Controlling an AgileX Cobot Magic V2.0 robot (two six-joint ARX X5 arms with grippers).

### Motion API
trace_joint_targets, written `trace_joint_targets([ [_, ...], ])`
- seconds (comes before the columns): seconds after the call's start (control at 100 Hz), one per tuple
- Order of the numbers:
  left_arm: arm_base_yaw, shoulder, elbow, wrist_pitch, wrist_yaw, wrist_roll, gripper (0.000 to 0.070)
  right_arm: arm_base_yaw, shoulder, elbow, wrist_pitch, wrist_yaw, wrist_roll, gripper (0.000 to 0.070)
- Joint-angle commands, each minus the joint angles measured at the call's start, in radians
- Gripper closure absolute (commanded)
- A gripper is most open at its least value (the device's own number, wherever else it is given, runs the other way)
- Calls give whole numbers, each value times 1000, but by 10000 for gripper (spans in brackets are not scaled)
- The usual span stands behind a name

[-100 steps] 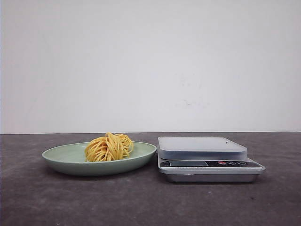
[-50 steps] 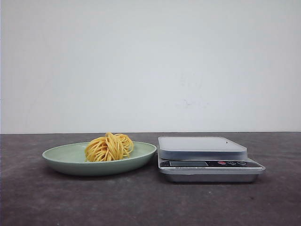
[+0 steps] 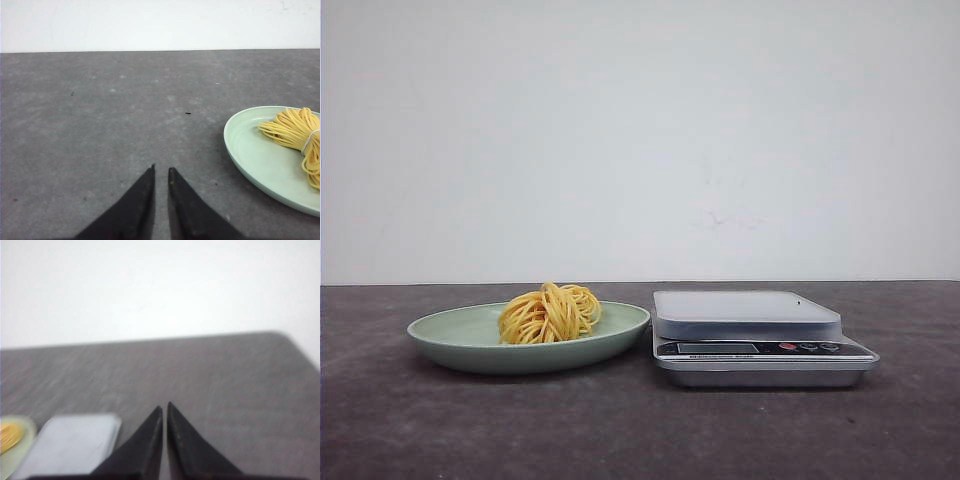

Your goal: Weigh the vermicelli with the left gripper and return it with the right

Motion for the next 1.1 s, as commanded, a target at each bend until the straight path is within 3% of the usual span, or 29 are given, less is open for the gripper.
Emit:
trace_joint_targets([
  [0.0,2,-2,-18,-5,1,-5,688,-66,-27,-61,98,-67,-86,694],
  [0.1,2,-2,-18,-5,1,-5,688,-127,-67,-166,189,-108,-77,693],
  [0.48,2,-2,-18,-5,1,-5,688,-143,-86,-434,335,-114,-67,694],
  [1.09,2,-2,-18,-5,1,-5,688,-143,-85,-509,303,-114,-124,694],
])
